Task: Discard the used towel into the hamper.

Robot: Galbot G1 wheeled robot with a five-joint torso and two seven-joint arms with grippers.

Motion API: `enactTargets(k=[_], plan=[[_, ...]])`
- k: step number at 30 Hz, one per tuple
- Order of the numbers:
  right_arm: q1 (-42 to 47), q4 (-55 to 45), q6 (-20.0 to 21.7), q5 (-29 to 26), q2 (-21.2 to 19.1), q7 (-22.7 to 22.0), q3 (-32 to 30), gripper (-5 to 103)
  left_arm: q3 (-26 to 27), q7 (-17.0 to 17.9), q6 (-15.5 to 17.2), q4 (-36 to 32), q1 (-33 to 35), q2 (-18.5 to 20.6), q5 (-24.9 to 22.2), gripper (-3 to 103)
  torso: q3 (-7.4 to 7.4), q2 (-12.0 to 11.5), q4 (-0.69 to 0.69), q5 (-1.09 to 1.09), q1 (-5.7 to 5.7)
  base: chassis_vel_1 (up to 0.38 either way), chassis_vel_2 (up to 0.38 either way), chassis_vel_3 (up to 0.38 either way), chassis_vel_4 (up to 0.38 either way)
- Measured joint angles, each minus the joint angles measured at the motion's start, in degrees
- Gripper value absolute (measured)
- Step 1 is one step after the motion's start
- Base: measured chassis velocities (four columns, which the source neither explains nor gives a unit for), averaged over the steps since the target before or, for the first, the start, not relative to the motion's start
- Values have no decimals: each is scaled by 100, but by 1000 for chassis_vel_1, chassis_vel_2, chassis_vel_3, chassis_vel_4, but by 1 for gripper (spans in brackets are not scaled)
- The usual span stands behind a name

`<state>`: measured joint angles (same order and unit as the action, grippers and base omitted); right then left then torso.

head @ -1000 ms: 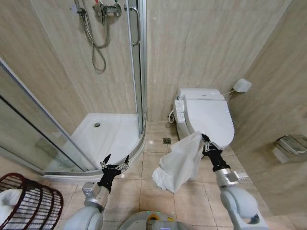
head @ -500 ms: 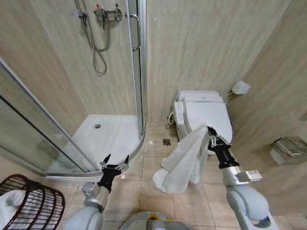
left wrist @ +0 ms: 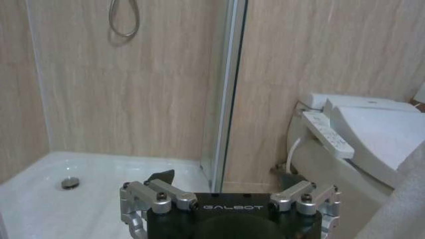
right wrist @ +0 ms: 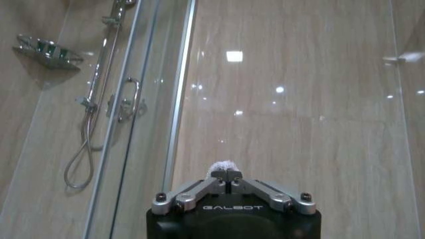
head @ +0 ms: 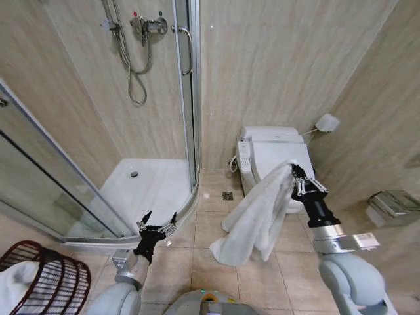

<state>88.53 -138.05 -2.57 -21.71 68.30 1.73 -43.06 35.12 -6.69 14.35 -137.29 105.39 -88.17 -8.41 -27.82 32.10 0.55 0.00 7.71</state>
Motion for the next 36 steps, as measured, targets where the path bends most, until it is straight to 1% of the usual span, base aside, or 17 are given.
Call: enactTargets(k=[3, 8, 12, 19, 27, 36], plan=[[-64, -91, 66, -109, -64, -46, -54, 0, 0, 0, 0, 0, 0, 0, 0, 100, -55, 93, 0, 0, 38, 0, 0, 0, 0], [-202, -178, 178, -257, -154, -95, -144, 0, 0, 0, 0, 0, 0, 0, 0, 100, -107, 184, 0, 0, 77, 0, 0, 0, 0], [-336, -255, 273, -429, -333, -145, -260, 0, 0, 0, 0, 0, 0, 0, 0, 100, -179, 311, 0, 0, 132, 0, 0, 0, 0], [-451, -304, 340, -577, -397, -179, -308, 0, 0, 0, 0, 0, 0, 0, 0, 100, -271, 468, 0, 0, 198, 0, 0, 0, 0], [-553, -365, 380, -725, -497, -194, -368, 0, 0, 0, 0, 0, 0, 0, 0, 100, -333, 585, -1, 0, 253, 0, 0, 0, 0], [-580, -494, 389, -843, -553, -217, -454, 0, 0, 0, 0, 0, 0, 0, 0, 100, -474, 835, -1, -1, 360, 0, 0, 0, 0]])
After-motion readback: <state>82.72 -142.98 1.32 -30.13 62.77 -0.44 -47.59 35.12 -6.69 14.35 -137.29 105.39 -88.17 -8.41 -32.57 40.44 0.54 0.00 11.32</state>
